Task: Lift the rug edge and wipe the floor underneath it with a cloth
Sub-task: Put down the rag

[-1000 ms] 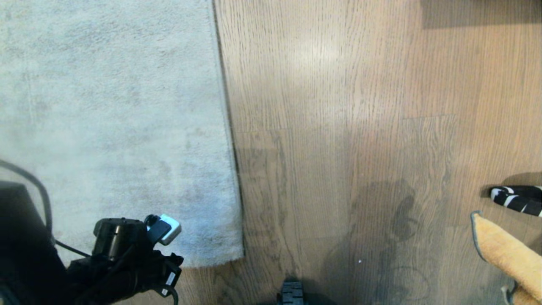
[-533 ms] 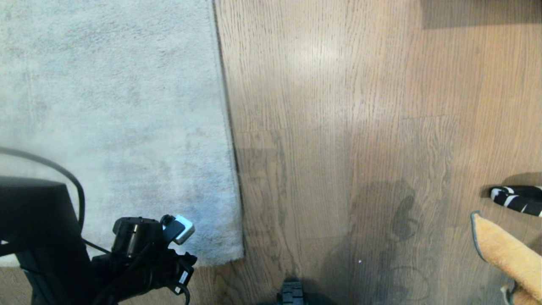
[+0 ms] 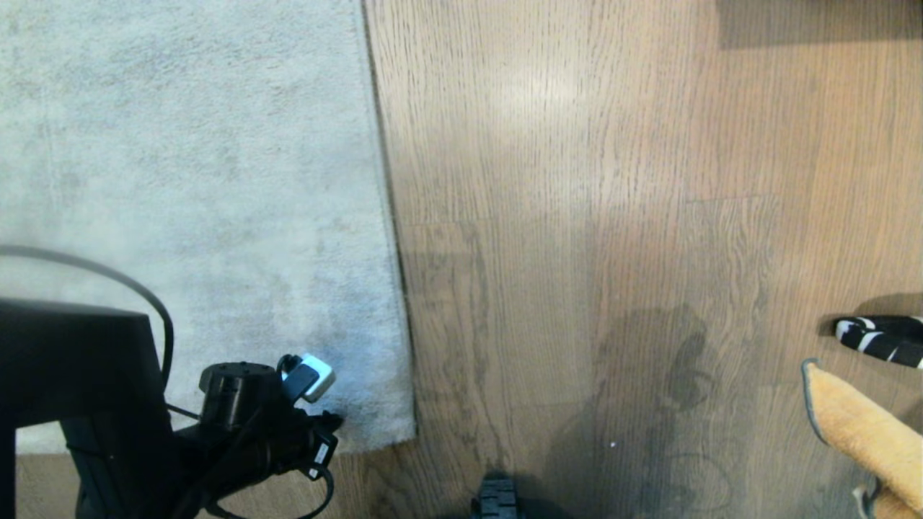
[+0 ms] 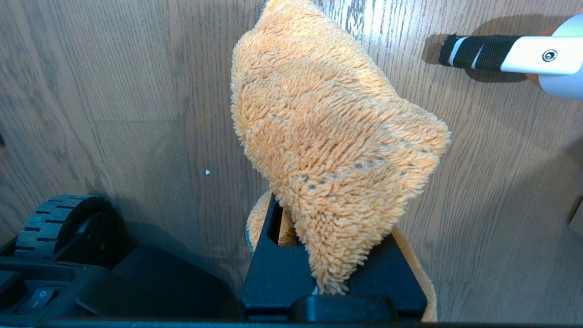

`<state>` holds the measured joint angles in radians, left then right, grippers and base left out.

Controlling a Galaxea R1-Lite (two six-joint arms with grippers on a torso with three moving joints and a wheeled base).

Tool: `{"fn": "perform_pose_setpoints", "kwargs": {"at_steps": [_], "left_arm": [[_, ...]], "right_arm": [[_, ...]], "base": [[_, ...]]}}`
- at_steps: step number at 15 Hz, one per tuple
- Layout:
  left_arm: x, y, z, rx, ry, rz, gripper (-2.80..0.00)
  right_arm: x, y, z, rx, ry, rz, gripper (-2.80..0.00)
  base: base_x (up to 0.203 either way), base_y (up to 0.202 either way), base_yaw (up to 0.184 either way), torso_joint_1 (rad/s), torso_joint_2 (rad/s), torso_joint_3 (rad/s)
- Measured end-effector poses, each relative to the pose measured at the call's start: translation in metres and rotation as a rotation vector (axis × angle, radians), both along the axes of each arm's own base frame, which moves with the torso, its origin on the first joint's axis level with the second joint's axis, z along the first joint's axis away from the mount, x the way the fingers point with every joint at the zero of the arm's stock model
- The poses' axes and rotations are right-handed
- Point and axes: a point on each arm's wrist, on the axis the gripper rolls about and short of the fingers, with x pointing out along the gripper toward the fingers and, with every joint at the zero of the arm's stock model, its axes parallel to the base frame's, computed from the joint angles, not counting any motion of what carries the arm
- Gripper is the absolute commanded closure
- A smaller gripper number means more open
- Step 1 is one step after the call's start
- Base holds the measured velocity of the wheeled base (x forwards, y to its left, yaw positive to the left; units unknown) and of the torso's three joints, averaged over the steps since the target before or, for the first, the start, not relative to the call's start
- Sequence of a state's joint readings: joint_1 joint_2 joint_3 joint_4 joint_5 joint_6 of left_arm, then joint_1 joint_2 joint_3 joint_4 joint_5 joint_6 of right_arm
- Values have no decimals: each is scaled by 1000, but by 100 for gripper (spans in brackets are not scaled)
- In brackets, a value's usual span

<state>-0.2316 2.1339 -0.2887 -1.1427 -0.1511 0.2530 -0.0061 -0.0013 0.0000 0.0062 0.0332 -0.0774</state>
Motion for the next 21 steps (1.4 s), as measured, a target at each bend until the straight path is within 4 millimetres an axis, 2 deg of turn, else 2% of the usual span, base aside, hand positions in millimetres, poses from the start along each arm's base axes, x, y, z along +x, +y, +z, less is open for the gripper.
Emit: {"fn": "perform_pose_setpoints", "kwargs": {"at_steps": [12,15,17,21], "left_arm": [[7,-2,-2,-8,-29,-1,0],[8,-2,15,-27,-110,4,0],[4,0,35,-48,-178,13,0],[-22,12,88,-84,-337,82,0]], "right_arm": [[0,0,0,0,0,0,0],[0,0,0,0,0,0,0],[0,0,0,0,0,0,0],[0,0,0,0,0,0,0]], "base": [[0,0,0,0,0,0],[0,0,0,0,0,0],[0,0,0,0,0,0],[0,0,0,0,0,0]]}}
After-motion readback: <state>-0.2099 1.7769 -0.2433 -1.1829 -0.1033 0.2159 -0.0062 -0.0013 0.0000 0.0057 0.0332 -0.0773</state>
